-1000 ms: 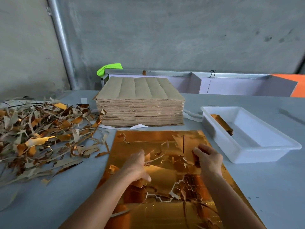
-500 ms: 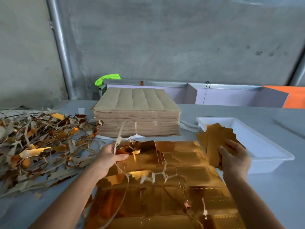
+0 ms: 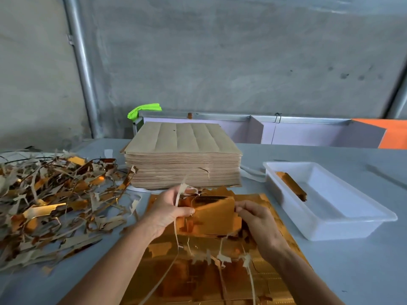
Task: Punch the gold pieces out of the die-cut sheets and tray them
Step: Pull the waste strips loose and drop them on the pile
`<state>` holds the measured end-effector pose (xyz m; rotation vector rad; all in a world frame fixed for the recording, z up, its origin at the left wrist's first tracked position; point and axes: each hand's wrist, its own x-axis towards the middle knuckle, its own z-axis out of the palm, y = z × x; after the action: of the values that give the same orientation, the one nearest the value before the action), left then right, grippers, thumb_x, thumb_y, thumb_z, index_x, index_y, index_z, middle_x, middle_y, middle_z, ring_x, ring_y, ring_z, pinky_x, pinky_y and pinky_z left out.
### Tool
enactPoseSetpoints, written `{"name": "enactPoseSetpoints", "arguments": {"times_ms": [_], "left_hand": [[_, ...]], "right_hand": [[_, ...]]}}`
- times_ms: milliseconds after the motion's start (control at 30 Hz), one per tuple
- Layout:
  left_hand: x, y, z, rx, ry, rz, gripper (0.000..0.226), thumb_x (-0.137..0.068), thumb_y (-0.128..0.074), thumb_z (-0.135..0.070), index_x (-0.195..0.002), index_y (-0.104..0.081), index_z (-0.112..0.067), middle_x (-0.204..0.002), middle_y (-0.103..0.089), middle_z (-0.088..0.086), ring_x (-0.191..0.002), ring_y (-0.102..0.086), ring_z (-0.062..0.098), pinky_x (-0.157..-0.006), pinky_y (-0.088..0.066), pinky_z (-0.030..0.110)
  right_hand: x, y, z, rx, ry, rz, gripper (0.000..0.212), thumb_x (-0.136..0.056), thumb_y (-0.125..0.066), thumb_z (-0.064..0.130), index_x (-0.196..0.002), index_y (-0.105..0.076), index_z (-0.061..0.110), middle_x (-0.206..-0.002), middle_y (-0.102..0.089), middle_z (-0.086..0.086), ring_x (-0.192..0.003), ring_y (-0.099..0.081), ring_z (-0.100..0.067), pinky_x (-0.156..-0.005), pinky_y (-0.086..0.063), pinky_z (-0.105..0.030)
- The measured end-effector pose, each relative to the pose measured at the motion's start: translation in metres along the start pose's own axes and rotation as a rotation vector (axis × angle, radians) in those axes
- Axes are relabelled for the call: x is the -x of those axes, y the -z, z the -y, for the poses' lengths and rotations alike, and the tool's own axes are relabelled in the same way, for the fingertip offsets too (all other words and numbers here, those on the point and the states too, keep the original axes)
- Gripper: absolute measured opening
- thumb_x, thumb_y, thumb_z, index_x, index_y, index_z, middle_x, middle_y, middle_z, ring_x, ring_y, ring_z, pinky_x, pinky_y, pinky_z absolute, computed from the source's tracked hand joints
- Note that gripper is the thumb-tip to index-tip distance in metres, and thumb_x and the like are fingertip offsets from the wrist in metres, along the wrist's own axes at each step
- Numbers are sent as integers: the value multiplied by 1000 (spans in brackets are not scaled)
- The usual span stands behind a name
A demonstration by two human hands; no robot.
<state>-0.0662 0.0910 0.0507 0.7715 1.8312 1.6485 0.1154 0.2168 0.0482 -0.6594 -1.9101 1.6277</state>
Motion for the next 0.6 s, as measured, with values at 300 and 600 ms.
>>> {"name": "enactPoseSetpoints", "arguments": {"times_ms": [300,600], "left_hand": [[1,-19,-5,130,75,-52,19,-76,-73,-17,-94,-66,-18,-86,-70,4,-84,-67,21,-74,-55,39],[-3,-20,-10,378,117,-305,13,-87,-62,-3,-99,-62,-9,-88,-70,11,-80,-69,24,-77,-57,39]], "right_hand": [[-3,-3,-13,75,-22,-14,14,-82,-71,18,-82,-66,5,-89,-69,-9,-78,-70,-25,-64,-59,-48],[-4,-4,-25,103,-51,-168,7,-85,-69,23,-84,-66,17,-83,-69,-5,-67,-70,-21,-57,-60,-38]]}}
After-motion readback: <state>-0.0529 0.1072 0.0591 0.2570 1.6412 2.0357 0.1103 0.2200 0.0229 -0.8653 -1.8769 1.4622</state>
